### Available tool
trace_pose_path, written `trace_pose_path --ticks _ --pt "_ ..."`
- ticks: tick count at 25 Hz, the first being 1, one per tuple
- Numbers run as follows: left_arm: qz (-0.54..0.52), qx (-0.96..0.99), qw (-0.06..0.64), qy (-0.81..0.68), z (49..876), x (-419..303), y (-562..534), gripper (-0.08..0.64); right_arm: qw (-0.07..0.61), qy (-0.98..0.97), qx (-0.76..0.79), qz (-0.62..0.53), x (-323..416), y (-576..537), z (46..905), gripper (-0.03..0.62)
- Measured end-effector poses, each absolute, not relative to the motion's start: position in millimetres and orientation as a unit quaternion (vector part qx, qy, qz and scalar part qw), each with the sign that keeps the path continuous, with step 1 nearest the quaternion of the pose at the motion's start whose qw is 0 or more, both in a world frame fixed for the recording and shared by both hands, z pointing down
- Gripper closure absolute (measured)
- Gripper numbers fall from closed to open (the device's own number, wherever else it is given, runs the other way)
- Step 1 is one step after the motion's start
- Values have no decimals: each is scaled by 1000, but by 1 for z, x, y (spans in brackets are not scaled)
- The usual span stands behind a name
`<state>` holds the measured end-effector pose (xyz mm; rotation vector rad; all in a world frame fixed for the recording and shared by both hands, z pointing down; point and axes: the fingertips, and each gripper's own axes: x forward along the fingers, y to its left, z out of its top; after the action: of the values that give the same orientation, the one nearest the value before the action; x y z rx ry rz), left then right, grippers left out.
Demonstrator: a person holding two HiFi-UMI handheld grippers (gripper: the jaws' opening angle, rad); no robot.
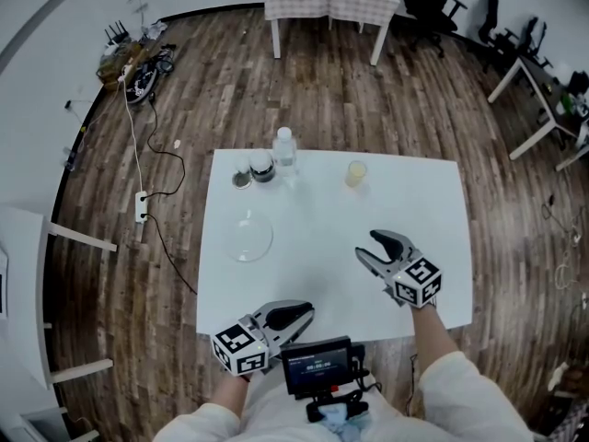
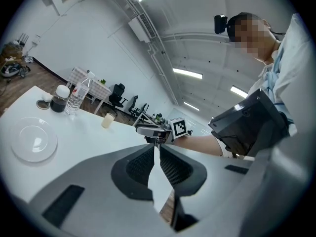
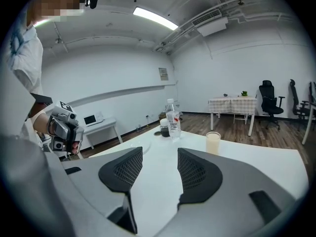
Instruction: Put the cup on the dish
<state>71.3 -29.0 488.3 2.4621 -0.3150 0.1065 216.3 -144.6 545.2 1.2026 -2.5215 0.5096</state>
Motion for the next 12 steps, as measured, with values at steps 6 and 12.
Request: trace_pose_path --ticks 6,12 --pt "37 936 328 -117 492 76 -36 534 162 -874 420 184 223 -167 561 365" --pt "36 931 341 -126 505 73 -35 525 184 -867 425 184 232 -189 580 363"
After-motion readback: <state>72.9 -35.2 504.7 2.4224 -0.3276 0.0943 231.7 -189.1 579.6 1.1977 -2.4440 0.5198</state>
